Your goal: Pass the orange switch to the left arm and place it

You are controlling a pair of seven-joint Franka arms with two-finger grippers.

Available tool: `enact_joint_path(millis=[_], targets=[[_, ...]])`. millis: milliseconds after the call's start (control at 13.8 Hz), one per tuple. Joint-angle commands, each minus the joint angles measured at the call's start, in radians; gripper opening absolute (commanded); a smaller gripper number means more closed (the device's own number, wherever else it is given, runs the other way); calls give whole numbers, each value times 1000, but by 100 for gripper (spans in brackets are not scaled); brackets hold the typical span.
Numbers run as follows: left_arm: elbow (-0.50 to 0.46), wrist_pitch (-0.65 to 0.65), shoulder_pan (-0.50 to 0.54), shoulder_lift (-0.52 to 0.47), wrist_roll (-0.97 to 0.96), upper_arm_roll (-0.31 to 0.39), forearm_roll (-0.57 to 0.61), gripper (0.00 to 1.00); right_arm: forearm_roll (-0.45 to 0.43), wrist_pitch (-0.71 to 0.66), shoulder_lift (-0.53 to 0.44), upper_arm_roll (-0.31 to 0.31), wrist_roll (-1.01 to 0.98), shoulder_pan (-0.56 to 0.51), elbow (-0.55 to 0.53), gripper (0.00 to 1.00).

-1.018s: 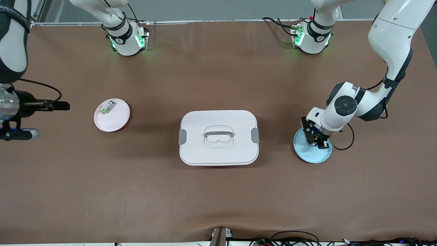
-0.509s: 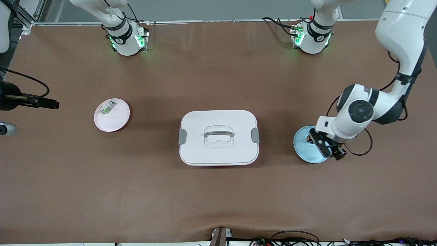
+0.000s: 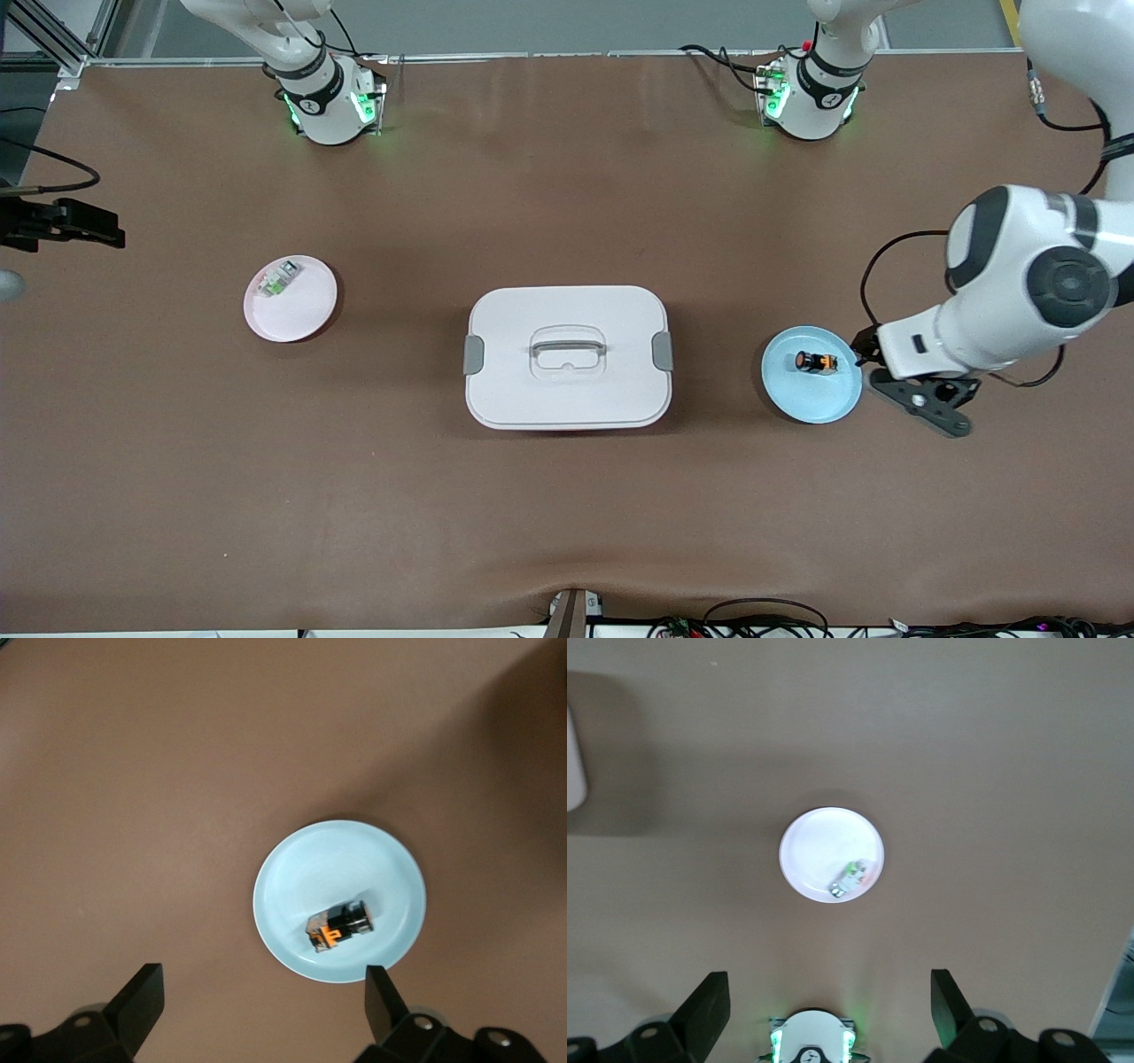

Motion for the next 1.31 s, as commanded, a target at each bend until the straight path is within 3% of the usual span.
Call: enact_joint_path(millis=[0,291,436,799,1090,1236], targets=[[100,-116,8,-15,-201,-8,-63,100,49,-4,-15,7,-119,-56,-4,100],[132,-207,20,-97,-383,-2,-173,100,42,-6,-16,4,-151,-56,-4,100],[132,-218,8,-145,-424,33,-198,100,26,-6,-15,4,-148,-49,-4,100],[128,-359,-292,-281,-410,378,-201,100,29,-3,-42,9,-172,-53,-6,100],[120,-445,-447,-367,-407,564,-228,100,42,17,-52,10,-174,-46,-15,100],[91,-463,-486,-407,-409,590,-228,100,44,26,-56,10,-174,-37,-18,100]])
